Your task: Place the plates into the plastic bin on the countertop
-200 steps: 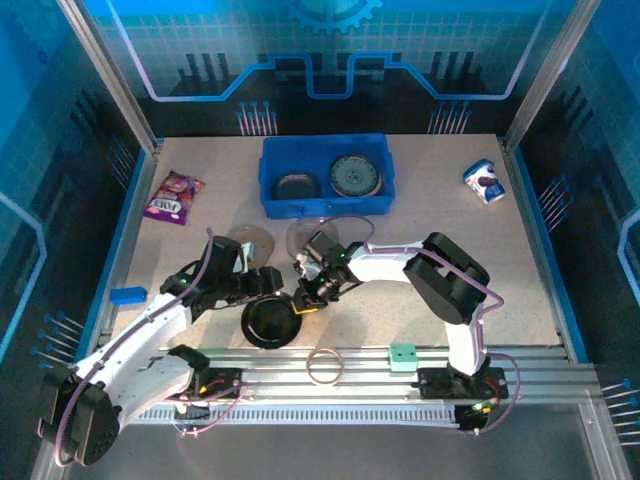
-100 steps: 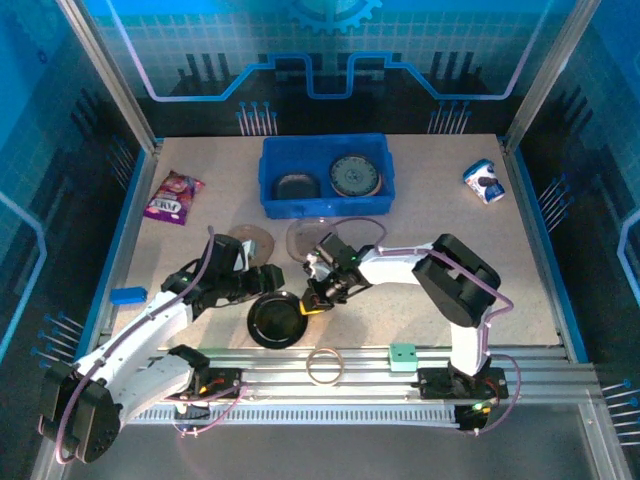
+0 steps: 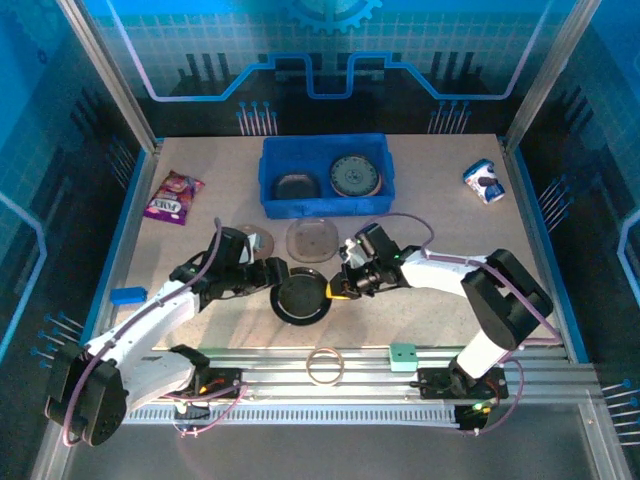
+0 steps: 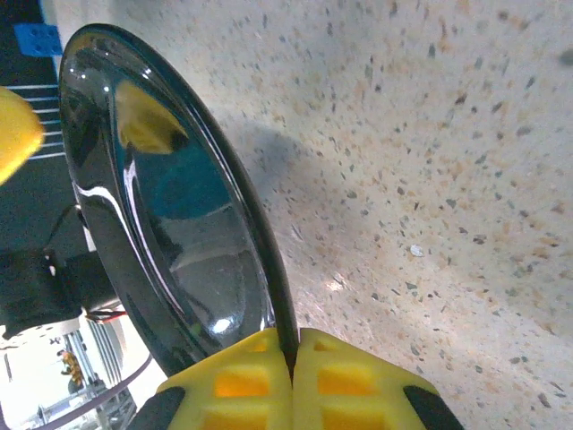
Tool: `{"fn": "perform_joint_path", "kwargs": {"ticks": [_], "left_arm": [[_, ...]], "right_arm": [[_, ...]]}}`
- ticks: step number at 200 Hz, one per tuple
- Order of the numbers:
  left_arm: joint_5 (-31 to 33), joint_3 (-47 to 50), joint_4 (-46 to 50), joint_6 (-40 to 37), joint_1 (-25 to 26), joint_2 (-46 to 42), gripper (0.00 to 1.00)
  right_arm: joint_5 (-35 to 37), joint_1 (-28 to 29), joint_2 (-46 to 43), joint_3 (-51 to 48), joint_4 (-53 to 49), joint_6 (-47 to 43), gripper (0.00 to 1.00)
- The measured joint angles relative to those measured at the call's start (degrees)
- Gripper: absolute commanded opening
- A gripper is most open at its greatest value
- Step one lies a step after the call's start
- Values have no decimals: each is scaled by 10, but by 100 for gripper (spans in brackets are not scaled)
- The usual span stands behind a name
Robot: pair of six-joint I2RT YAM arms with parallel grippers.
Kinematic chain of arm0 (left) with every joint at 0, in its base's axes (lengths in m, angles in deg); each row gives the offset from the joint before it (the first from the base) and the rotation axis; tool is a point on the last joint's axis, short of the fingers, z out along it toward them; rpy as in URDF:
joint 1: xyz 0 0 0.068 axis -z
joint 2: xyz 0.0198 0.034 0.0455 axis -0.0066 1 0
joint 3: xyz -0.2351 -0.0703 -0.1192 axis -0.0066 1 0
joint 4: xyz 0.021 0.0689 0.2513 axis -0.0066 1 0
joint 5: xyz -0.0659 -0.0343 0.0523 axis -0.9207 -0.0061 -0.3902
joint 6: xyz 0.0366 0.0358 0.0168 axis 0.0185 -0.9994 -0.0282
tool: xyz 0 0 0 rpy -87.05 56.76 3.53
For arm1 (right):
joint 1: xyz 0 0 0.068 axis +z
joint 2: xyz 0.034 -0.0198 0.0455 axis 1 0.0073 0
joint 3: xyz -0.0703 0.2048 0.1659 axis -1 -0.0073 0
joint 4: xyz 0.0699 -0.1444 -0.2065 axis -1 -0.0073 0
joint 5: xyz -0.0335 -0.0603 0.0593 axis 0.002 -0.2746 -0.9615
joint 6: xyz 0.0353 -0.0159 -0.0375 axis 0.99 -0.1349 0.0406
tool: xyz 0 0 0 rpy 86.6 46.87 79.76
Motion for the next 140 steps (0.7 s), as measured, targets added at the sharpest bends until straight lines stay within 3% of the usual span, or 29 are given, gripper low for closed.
{"fn": "perform_joint_path", "kwargs": {"ticks": [24, 54, 83, 118, 131, 140], "left_arm": [[0, -1, -6, 0, 0, 9, 61], [-1, -1, -11, -2, 0, 17, 34], [2, -1, -17, -1, -2, 20, 14], [1, -1, -18, -9, -4, 24, 0], [0, -1, -19, -14, -4, 28, 0], [0, -1, -19, -14, -4, 31, 0]], "right_arm": [[-6, -14, -16, 0, 1, 3, 0], [-12, -24, -22, 0, 0, 5, 0], [-12, -25, -24, 2, -10, 4, 0], [-11, -34, -25, 8, -19, 8, 0], [-10, -36, -25, 11, -21, 9, 0], [-10, -36, -25, 12, -23, 9, 7]]}}
